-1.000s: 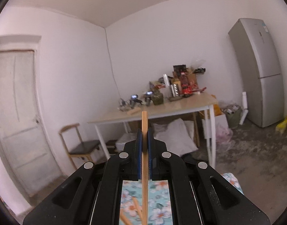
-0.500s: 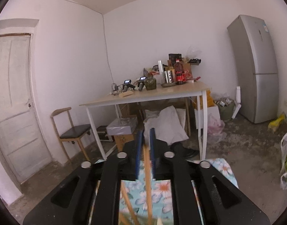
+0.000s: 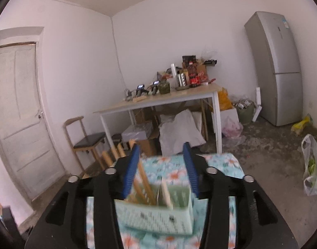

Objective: Organize utensils

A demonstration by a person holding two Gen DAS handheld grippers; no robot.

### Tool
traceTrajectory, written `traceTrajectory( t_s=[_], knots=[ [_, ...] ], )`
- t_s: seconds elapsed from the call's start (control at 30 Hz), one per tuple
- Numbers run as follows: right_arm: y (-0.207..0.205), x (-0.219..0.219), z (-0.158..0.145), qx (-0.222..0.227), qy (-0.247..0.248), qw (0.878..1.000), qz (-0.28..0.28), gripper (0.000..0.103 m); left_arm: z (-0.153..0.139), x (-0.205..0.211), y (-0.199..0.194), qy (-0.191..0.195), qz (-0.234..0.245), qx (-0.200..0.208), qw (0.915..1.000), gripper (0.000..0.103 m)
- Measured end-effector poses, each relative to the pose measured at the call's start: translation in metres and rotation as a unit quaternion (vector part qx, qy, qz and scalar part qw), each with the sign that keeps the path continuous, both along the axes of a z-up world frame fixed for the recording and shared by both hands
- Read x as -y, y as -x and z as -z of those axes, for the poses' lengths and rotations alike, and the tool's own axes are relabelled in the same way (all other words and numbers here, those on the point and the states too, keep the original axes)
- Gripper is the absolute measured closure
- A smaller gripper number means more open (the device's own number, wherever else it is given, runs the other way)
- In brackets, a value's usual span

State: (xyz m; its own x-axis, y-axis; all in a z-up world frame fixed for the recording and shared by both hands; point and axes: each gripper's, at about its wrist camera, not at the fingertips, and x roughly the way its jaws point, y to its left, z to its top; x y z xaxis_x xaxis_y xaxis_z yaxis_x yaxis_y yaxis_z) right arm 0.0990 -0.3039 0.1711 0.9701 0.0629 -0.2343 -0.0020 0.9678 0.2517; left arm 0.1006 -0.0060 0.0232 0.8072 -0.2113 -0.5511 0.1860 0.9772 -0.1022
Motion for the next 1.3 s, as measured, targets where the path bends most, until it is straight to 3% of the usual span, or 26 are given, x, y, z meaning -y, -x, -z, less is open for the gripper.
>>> traceTrajectory(
  t_s=[0.13,0.37,0.47,0.7,0.8,1.3],
  knots=[
    [0.031,-0.009,0.013,-0.041,0.007,0.999,-0.022,0.037,-0.005,-0.002,0.004,-0.004,-0.019,-0.01,0.9998,0.006],
    [0.059,-0.032,0.053,-0.136,0.018,0.991,0.001,0.023,-0.013,-0.003,0.004,-0.02,-0.056,-0.027,0.9979,0.006],
    [0.06,-0.039,0.062,-0.157,0.014,0.987,0.009,0.019,-0.017,-0.002,0.003,-0.025,-0.061,-0.029,0.9974,0.006],
    [0.072,-0.042,0.07,-0.166,0.014,0.985,0.043,0.012,-0.028,0.012,-0.008,-0.049,-0.058,-0.041,0.9963,0.006],
    [0.081,-0.039,0.072,-0.169,0.015,0.984,0.056,0.009,-0.037,0.018,-0.006,-0.054,-0.062,-0.023,0.9963,0.006],
    [0.079,-0.042,0.078,-0.191,0.034,0.979,0.058,0.008,-0.051,0.04,-0.004,-0.056,-0.056,-0.013,0.9968,0.006]
  ],
)
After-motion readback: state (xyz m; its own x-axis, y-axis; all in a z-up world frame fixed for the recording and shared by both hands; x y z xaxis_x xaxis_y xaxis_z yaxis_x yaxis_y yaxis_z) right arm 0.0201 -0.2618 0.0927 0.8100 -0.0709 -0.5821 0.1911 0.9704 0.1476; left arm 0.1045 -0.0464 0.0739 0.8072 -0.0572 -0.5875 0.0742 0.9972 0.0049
